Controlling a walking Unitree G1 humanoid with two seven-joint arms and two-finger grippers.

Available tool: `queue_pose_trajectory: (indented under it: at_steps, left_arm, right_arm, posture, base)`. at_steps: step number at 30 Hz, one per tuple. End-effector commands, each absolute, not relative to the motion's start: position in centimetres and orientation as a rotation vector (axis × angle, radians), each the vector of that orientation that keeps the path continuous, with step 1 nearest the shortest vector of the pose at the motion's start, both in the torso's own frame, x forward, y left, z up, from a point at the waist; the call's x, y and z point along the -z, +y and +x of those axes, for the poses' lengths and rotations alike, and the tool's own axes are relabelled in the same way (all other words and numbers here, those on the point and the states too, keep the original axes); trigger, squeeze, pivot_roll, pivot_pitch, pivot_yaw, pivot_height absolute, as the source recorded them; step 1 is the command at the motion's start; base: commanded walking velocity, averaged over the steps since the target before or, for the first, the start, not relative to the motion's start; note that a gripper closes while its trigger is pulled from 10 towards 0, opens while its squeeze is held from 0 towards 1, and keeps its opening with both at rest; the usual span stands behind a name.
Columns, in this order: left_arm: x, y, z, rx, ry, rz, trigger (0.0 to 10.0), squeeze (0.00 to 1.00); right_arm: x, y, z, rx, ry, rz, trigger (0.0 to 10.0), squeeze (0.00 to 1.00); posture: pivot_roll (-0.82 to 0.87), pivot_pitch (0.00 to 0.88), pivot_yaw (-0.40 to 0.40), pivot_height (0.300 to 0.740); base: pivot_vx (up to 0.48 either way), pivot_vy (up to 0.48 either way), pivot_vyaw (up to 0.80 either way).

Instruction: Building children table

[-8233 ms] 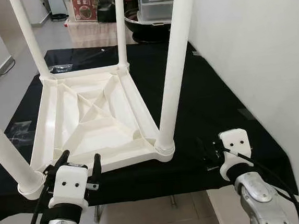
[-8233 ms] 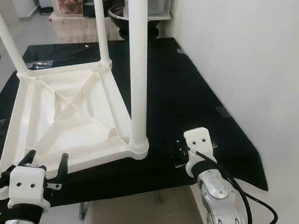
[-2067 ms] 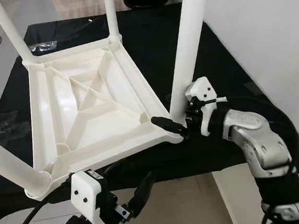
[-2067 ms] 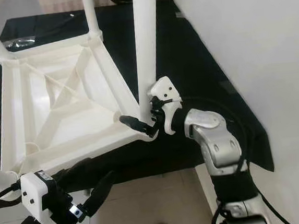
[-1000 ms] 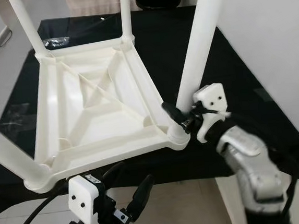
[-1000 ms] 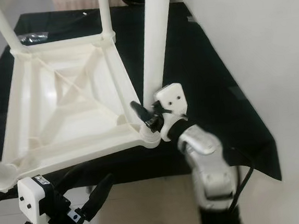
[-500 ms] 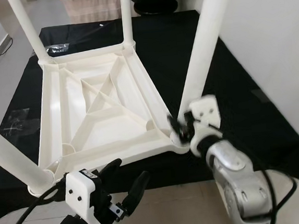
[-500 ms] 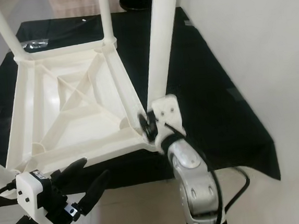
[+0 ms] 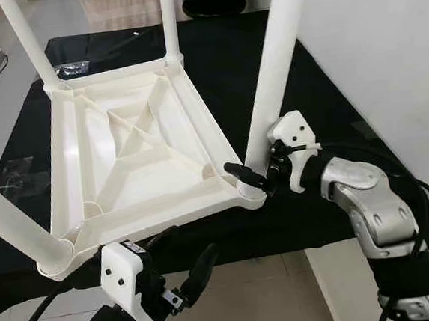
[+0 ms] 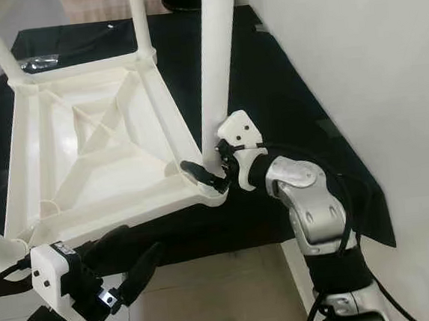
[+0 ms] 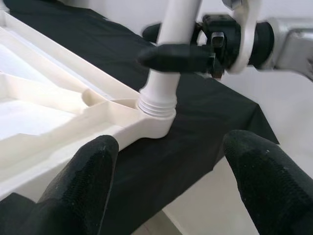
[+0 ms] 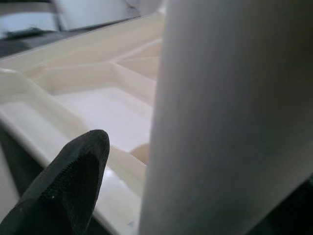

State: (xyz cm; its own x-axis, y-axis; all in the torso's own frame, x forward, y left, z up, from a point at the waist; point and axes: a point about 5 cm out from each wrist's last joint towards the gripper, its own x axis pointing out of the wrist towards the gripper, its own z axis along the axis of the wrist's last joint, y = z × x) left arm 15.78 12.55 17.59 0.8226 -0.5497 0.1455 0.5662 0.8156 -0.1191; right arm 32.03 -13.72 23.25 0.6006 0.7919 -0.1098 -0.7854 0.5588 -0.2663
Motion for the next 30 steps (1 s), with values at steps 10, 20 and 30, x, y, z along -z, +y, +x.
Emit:
queue_pose_trajectory:
  at_steps: [10,20,30]
  left_arm:
    - [-17.4,12.2,15.2,0.584,-0.093,-0.163,10.0,0.0]
    - [-17.5,11.9,15.1,0.586,-0.092,-0.166,10.0,0.0]
    - [-17.7,12.2,15.4,0.58,-0.103,-0.157,10.0,0.0]
  right_arm:
    - [-25.0,-12.8,32.6,-1.327,-0.067,-0.183,0.0,0.0]
    - [-24.1,-14.1,31.5,-1.338,-0.027,-0.184,0.0,0.0]
    - [-19.7,-12.9,28.8,-0.515,0.037,-0.131,0.0,0.0]
  posture:
    - [0.02,0.196,-0.063,0.74]
    - [-0.02,0.211,-0.077,0.74]
    - [-0.06,0.241,-0.066,0.74]
  base:
    - [0.0,0.0,0.0]
    - [0.0,0.0,0.0]
    - [0.0,0.0,0.0]
